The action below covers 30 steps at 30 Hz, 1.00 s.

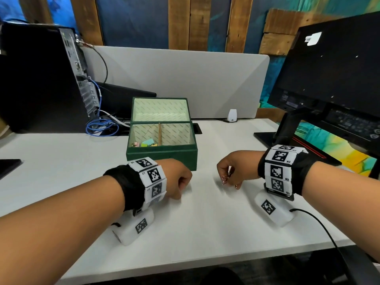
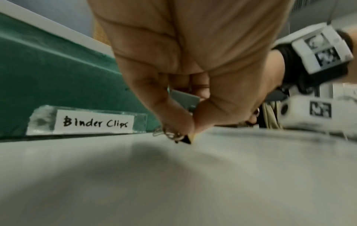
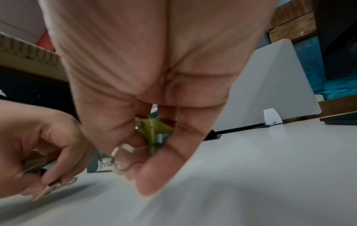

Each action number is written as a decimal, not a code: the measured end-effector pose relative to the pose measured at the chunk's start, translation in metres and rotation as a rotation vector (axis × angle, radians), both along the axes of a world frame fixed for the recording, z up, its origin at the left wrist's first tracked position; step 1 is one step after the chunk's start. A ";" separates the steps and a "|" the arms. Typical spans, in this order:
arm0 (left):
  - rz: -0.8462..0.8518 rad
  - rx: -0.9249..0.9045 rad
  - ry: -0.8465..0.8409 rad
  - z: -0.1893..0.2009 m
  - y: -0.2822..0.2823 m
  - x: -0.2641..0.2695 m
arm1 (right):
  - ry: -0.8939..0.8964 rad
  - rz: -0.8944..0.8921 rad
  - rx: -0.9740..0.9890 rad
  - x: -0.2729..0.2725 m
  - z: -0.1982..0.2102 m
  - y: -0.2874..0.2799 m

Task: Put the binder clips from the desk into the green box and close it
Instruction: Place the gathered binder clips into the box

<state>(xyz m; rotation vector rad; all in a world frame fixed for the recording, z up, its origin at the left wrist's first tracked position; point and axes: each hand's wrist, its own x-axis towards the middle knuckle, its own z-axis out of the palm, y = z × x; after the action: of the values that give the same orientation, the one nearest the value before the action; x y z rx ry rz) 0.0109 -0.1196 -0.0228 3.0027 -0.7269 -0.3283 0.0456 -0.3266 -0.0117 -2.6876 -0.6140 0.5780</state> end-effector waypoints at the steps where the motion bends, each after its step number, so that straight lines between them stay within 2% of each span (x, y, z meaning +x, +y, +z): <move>1: 0.016 -0.068 -0.014 0.005 0.003 0.001 | -0.012 -0.005 0.021 0.000 0.003 -0.001; 7: 0.152 -0.523 -0.272 0.056 0.011 0.025 | -0.058 -0.008 0.060 -0.002 0.010 -0.002; 10: 0.191 -0.646 -0.341 0.066 0.010 0.042 | -0.073 -0.007 0.057 -0.002 0.012 -0.001; 16: 0.300 -0.653 -0.230 0.047 0.027 0.058 | -0.089 -0.015 0.066 -0.002 0.015 -0.004; 18: 0.360 -0.615 -0.288 0.042 0.044 0.058 | -0.105 -0.021 0.063 0.000 0.017 -0.005; 21: 0.574 -0.596 -0.387 0.035 0.077 0.060 | -0.116 -0.037 0.070 0.002 0.020 -0.003; 24: 0.757 -0.619 -0.261 0.022 0.100 0.059 | -0.116 -0.035 0.137 0.006 0.025 0.006; 27: 0.829 -0.773 -0.059 0.004 0.106 0.060 | -0.126 -0.035 0.220 0.009 0.033 0.021; 30: 0.874 -0.879 0.043 -0.003 0.105 0.061 | -0.142 -0.041 0.328 0.013 0.045 0.034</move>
<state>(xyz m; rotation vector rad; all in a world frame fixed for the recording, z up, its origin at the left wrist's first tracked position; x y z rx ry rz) 0.0722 -0.0147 -0.0255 2.1488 0.3988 -0.0053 0.0583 -0.2925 0.0337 -2.4365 -0.6278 0.2497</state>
